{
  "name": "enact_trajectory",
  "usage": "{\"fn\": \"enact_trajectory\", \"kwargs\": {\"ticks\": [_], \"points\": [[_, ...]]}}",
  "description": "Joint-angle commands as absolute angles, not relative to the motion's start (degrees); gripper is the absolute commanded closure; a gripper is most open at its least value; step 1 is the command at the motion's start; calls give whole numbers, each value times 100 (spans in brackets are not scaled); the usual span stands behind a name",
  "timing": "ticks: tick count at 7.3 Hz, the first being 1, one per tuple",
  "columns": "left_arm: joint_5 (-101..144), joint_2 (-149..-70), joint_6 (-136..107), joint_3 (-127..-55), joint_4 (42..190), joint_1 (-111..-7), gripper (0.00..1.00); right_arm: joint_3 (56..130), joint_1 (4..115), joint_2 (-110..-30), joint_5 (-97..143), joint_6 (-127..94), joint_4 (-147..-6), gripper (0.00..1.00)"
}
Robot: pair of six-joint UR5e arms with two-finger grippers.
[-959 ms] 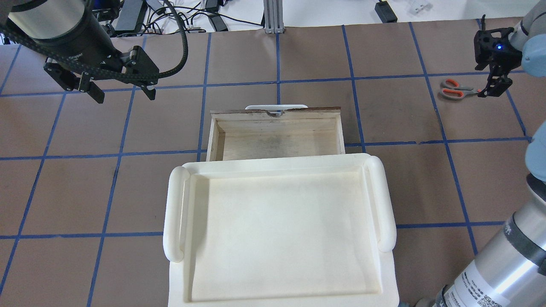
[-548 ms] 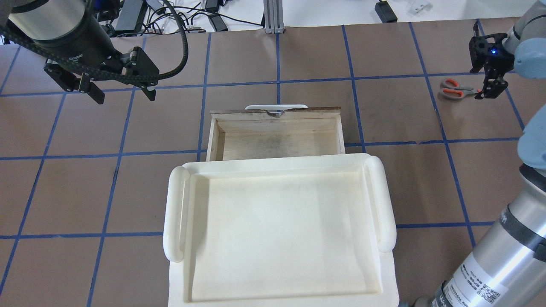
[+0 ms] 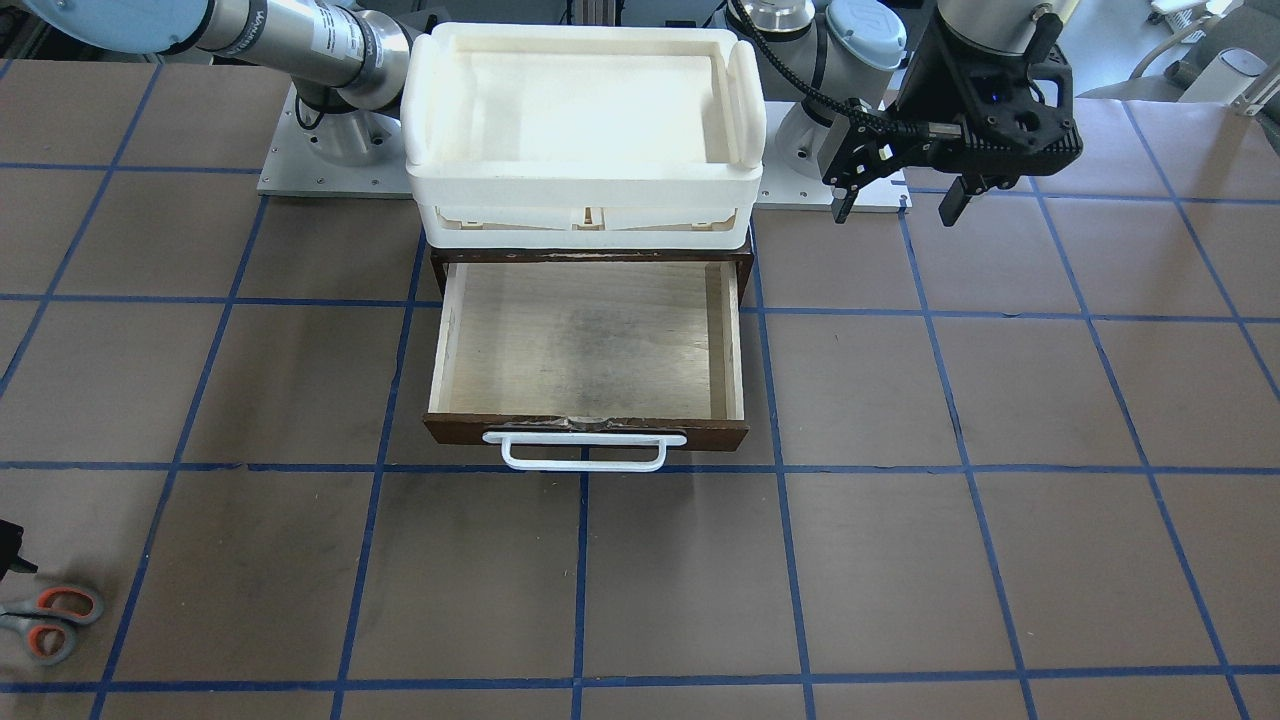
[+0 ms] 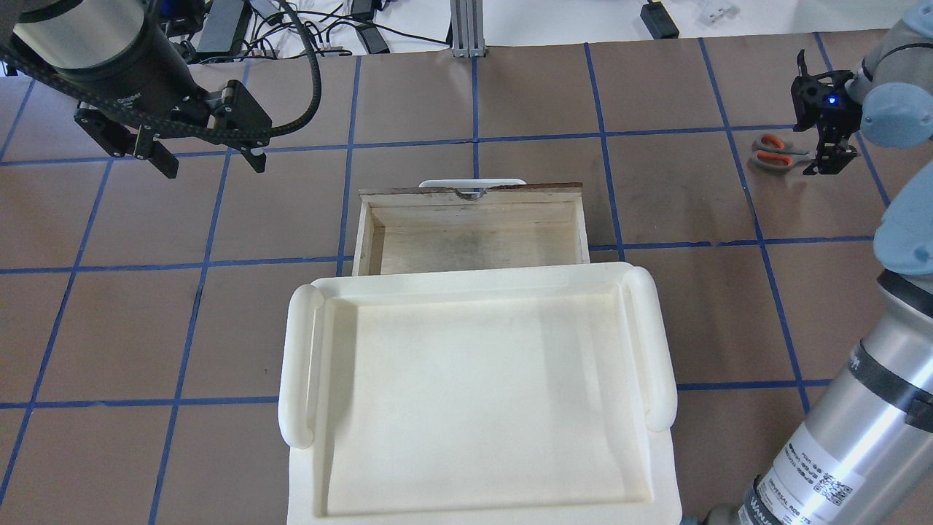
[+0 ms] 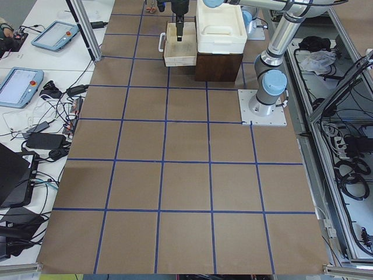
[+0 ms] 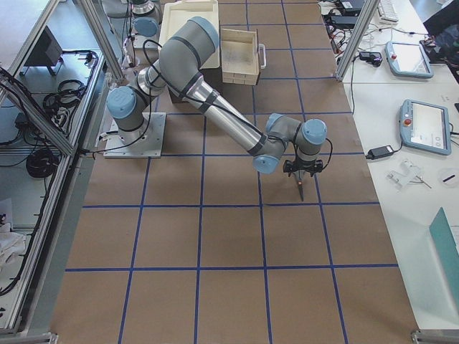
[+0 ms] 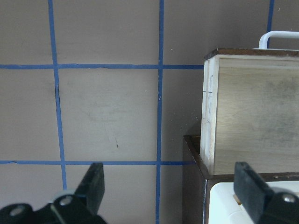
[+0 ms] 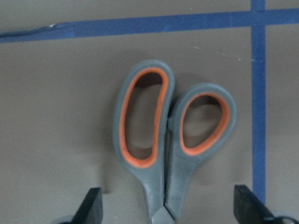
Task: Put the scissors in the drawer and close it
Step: 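Lower the right gripper and close it on the scissors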
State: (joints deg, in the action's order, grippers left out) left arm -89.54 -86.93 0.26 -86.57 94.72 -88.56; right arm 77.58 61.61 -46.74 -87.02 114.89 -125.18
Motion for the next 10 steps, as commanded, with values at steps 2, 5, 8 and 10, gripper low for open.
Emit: {"fn": "enact_trajectory", "kwargs": {"ticks": [2,5,8,10], "points": [[-8956,-8692,26,-8657,9466,-8859,0,7752,6161,-4597,-8745,11496,-12524,21],[-8947,-8684,26,-8657,9475,-8859,0,7708,6161,-4658,-9053,11487,-12604,100],[-8947,-8684,26,-8657,9475,-8859,0,7717,6170,-4956,-9000,11487,-12516,100],[-8947,-8684,26,-8657,9475,-8851,0,7725,6222,-5158,-9017,11470,-12333,100]]}}
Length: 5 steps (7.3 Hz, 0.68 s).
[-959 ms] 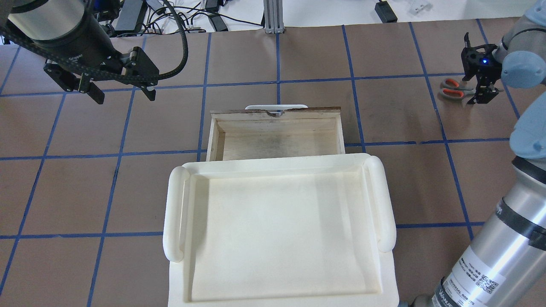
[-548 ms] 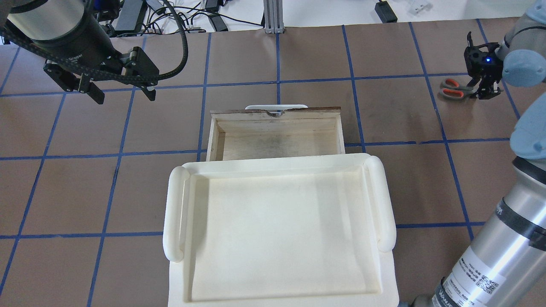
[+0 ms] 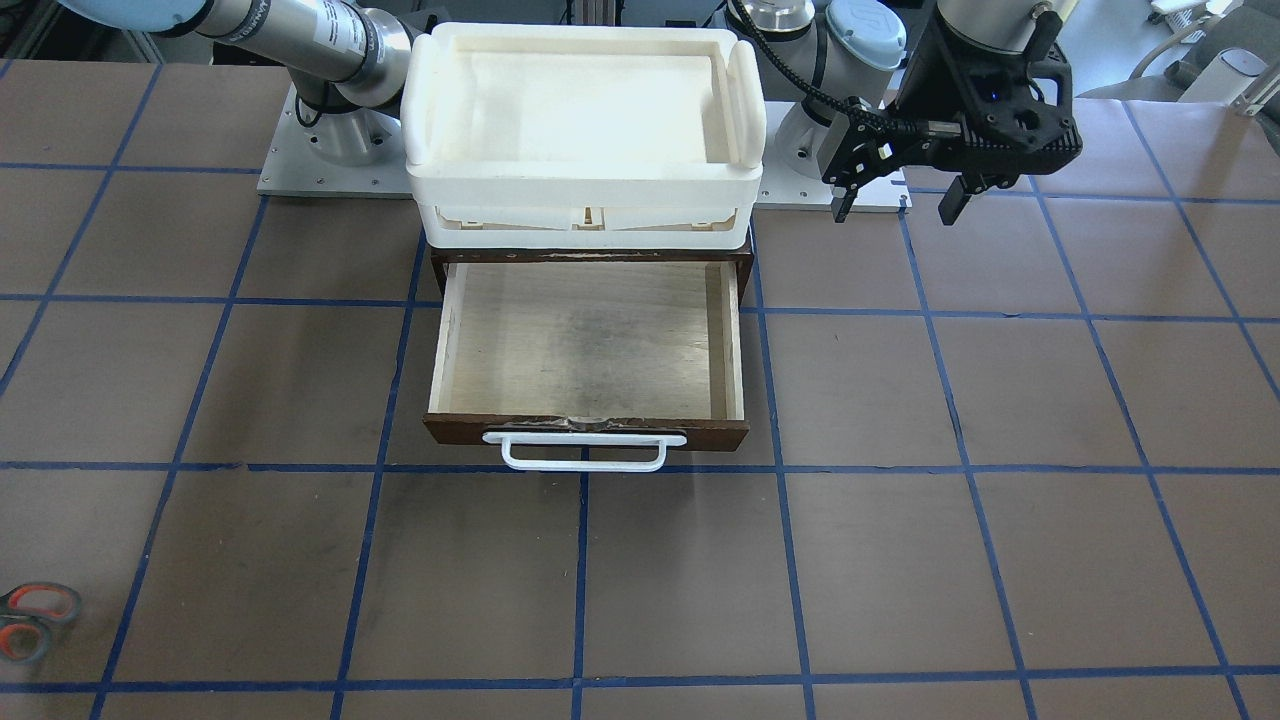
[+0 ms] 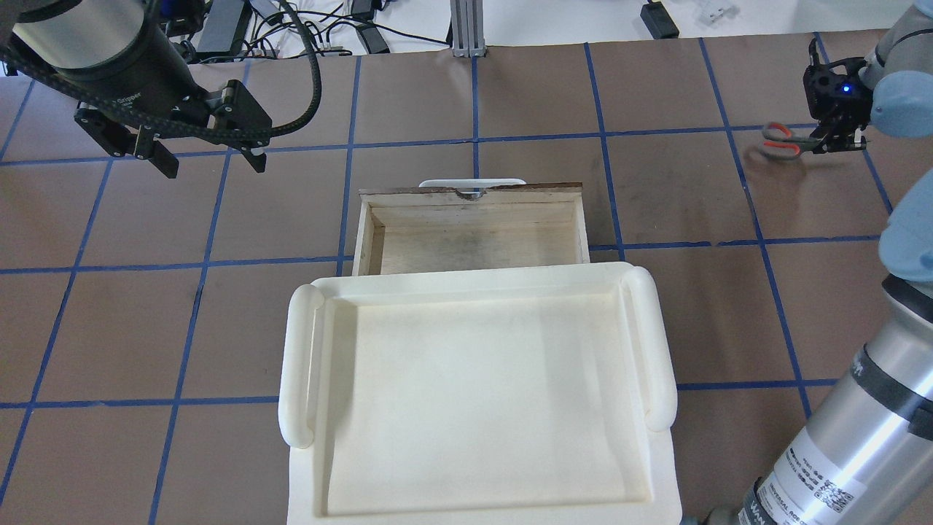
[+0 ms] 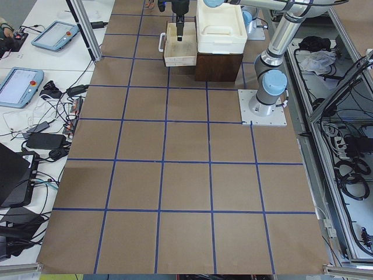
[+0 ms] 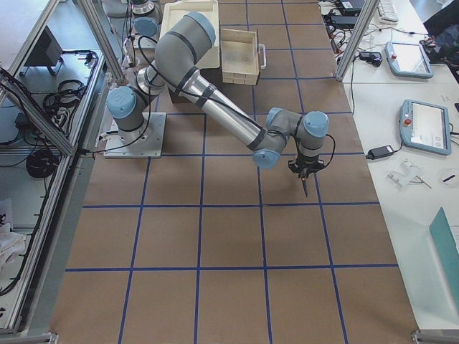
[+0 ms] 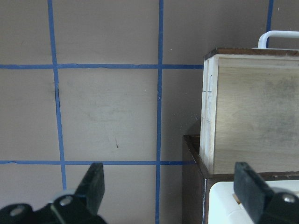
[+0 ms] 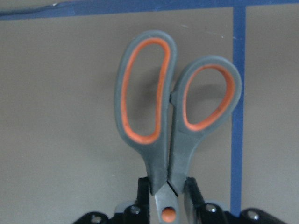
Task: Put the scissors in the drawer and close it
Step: 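Lower the right gripper and close it on the scissors, then carry the scissors with the right gripper over the open drawer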
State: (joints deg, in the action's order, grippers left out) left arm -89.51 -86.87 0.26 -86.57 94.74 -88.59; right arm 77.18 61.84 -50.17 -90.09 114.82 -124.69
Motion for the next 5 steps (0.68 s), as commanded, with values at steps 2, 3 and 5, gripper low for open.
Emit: {"fn": "enact_trajectory", "kwargs": {"ticks": [2,3,5], "points": [[-8947,-8684,26,-8657,9475,-8859,0,7778,6432,-5771,-9061,10920,-11281,100],[-8947,-8684,26,-8657,9475,-8859,0,7778,6529,-5966,-9053,10794,-10981,100],[-8947,-8684,26,-8657,9475,-8859,0,7839,7142,-6641,-9175,10007,-10182,100]]}}
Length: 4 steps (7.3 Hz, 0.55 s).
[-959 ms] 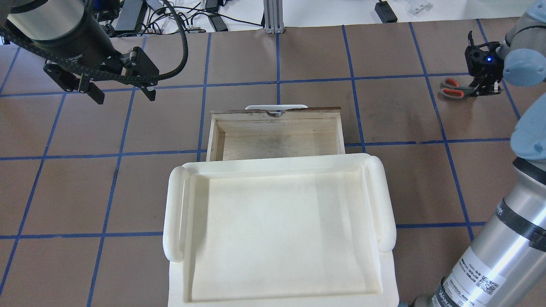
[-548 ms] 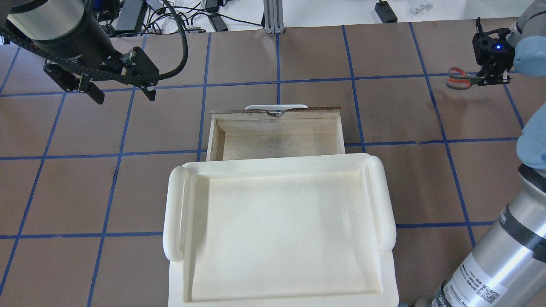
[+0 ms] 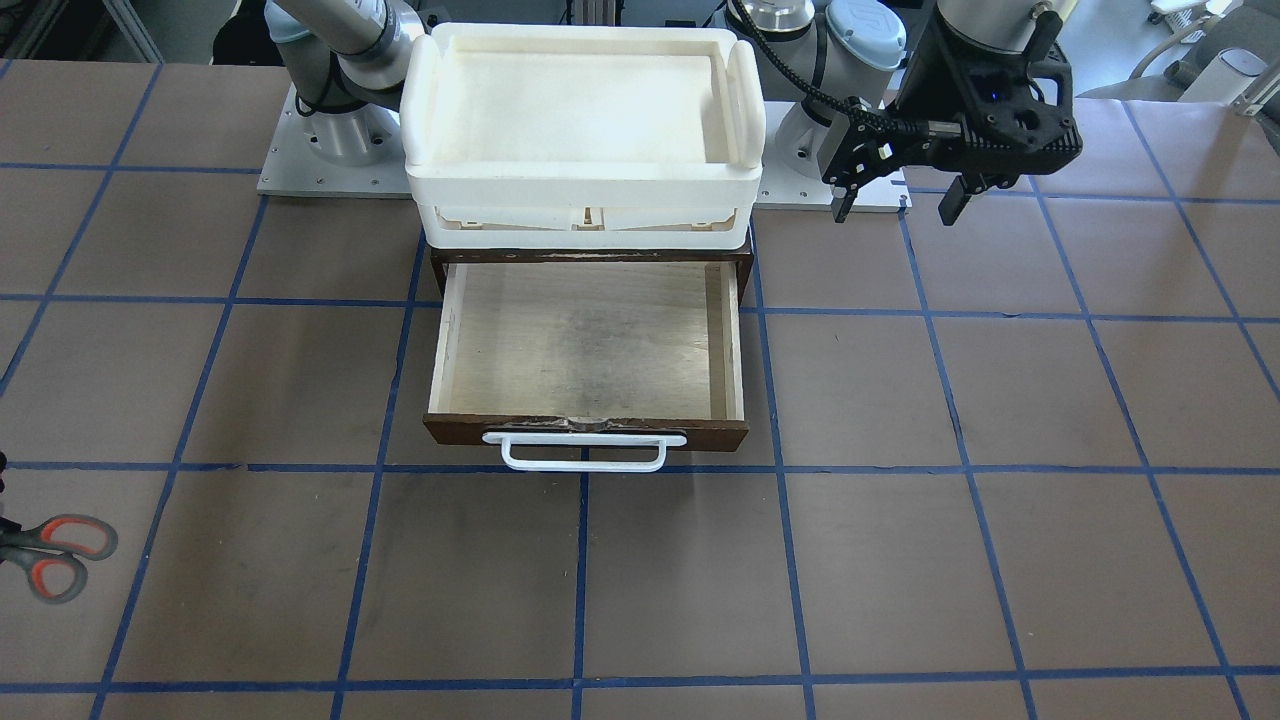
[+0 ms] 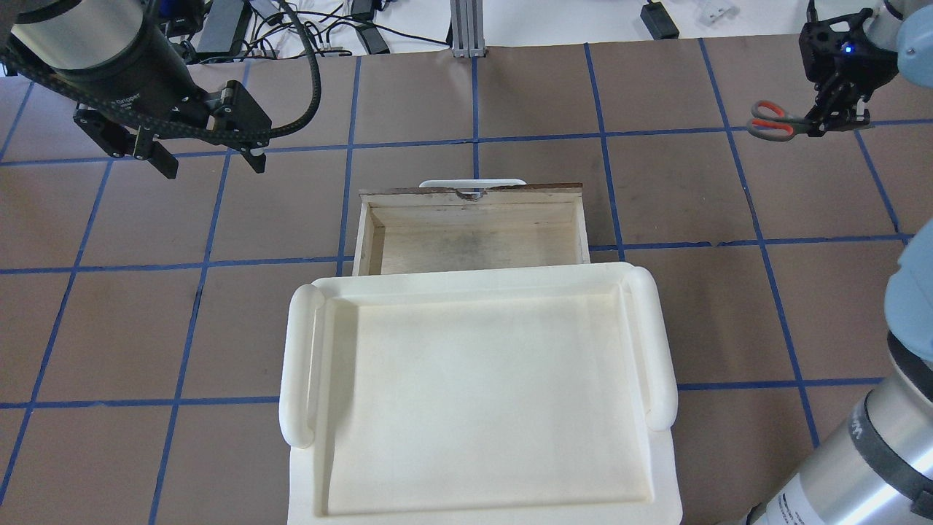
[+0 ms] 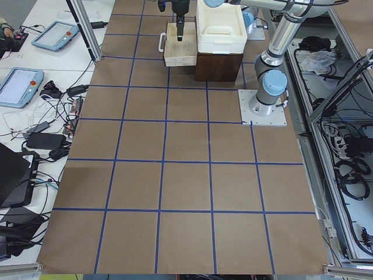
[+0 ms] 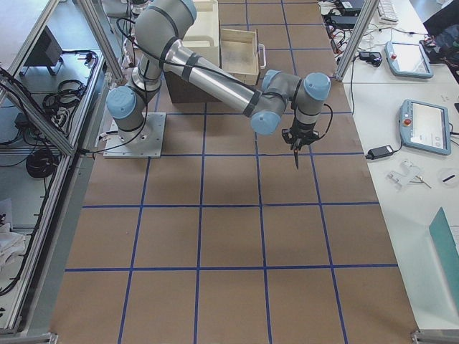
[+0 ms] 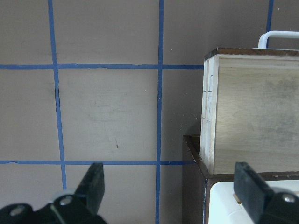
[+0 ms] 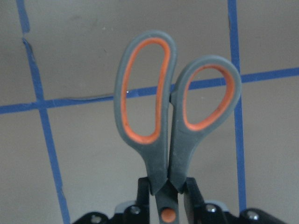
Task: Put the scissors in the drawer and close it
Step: 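Carry the scissors with the right gripper over the open drawer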
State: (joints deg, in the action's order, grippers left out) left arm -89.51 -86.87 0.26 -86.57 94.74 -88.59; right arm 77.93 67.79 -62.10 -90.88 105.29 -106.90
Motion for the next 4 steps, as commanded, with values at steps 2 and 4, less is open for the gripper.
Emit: {"fn": "enact_trajectory", "kwargs": {"ticks": [2,4], "points": [[-8947,-8692,26,-8657,9475,-8859,0,8058,7871,-7204,-9202,9747,-9889,100],[-8947,-8684,18,-8657,9475,-8859,0,8217,8566,-7522,-9211,9222,-9704,100]]}}
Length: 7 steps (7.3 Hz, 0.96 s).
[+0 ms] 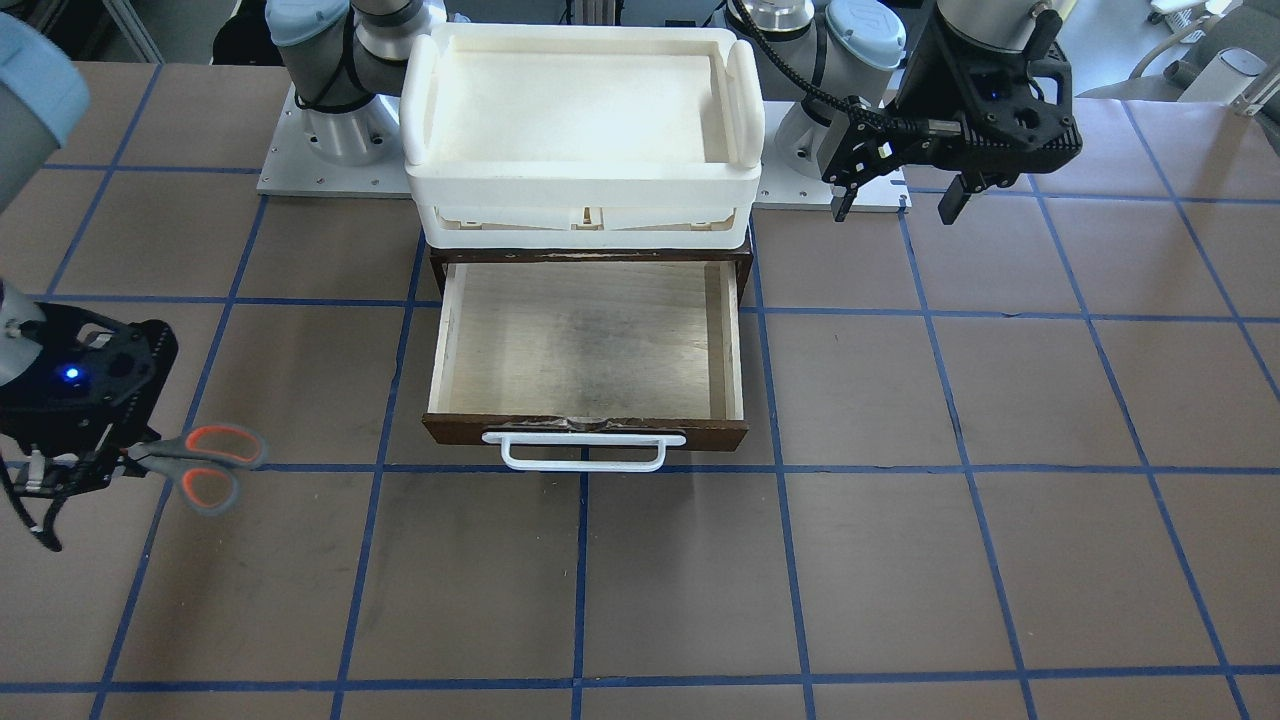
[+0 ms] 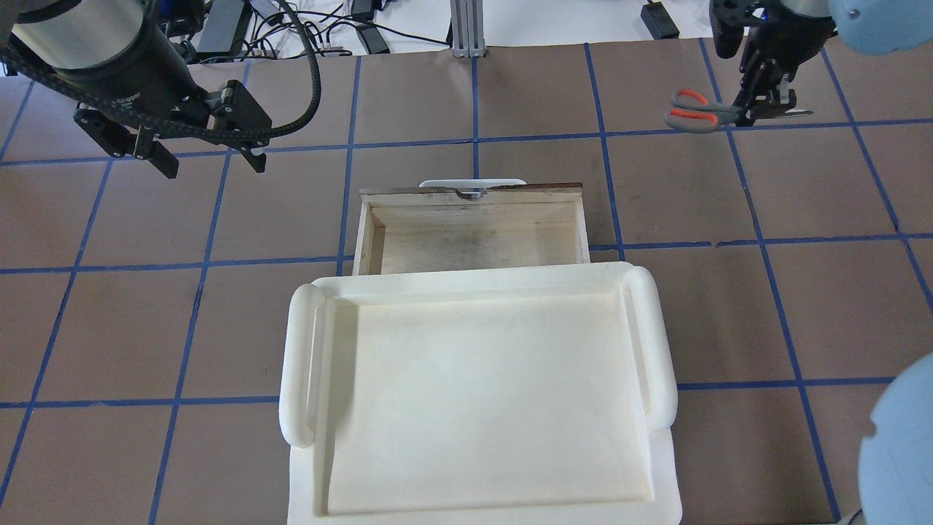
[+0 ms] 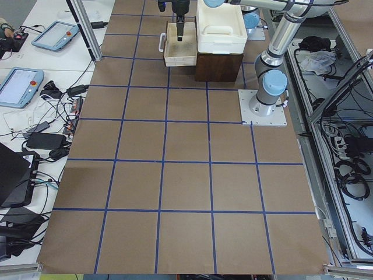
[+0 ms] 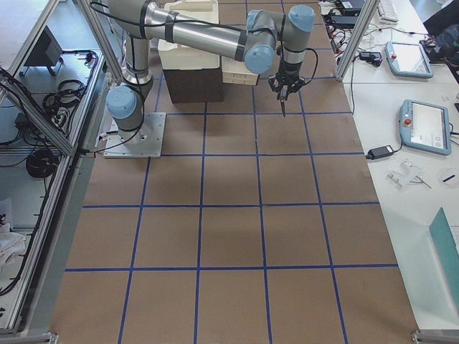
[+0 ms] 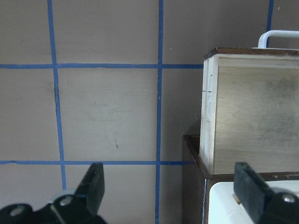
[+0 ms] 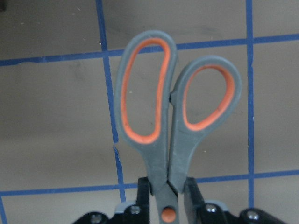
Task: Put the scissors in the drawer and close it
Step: 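Carry the scissors with the right gripper over the open drawer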
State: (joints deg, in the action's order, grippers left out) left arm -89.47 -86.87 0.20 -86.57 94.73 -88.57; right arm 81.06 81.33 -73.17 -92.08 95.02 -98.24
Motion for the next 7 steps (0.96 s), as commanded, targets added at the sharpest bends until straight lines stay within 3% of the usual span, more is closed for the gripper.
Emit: {"fn": "enact_trajectory", "kwargs": {"ticks": [1,7], "points": [[-8947,-8675,26,-8657,9475,-8859,0,8279,8865,-7610,-9211,9081,-9703,100],[-8947,-8666,26,-8666,9475,-8859,0,8446,10845,-7585,-9115,8033,-9809,100]]}}
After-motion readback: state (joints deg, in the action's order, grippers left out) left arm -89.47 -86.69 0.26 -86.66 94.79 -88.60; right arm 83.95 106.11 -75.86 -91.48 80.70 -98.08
